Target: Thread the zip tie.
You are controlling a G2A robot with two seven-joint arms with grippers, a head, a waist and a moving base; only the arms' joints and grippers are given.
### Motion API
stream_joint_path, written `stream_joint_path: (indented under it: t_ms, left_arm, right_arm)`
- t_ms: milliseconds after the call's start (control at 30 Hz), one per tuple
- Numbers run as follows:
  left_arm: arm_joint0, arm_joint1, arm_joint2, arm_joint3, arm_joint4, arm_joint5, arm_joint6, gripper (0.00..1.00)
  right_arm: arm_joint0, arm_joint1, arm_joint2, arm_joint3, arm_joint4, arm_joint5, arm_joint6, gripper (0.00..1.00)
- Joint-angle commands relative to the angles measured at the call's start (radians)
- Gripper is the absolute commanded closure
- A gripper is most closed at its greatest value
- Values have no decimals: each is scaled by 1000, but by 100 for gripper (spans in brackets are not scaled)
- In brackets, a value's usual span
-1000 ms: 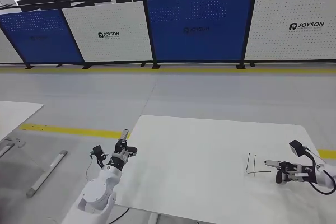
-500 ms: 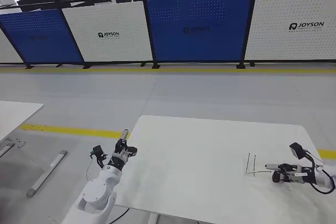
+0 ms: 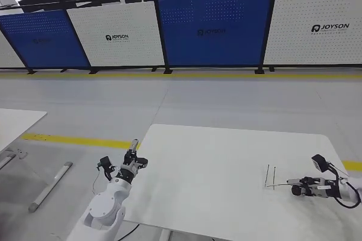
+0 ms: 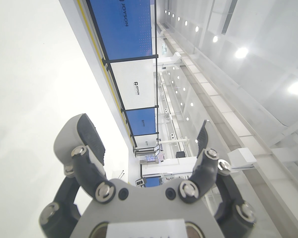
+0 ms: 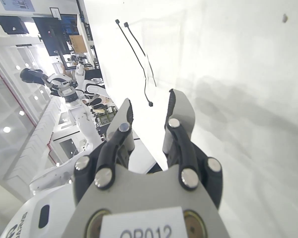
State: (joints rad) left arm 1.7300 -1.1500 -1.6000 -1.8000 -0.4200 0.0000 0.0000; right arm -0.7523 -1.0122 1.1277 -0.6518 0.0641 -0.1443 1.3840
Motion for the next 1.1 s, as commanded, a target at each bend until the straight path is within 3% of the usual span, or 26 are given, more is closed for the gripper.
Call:
stream_joint_path:
  t_ms: [0,200,333,400,567,600,633,867,1067]
  left_arm:
    - [0,0,0,0,0,0,0,0]
    - [0,0,0,0,0,0,0,0]
    - [0,0,0,0,0,0,0,0]
    - [0,0,0,0,0,0,0,0]
    - [0,0,0,0,0,0,0,0]
    - [0,0,0,0,0,0,0,0]
    - [0,0,0,0,0,0,0,0]
    - [0,0,0,0,0,0,0,0]
    - [0,0,0,0,0,0,0,0]
  right_arm:
    - [4,-2,-5,8,2,-2,1,71]
    - [23,-7,-17,36,7,-7,4,80]
    - [35,-11,-26,52,9,-10,4,78]
    - [40,-13,-32,59,9,-10,5,84]
    - [51,-19,-45,72,10,-11,6,85]
    - [53,-19,-47,75,11,-12,6,99]
    - [55,-20,-49,78,11,-13,6,100]
    - [62,-21,-59,89,29,-35,6,100]
    - [35,-1,-43,69,123,-113,6,100]
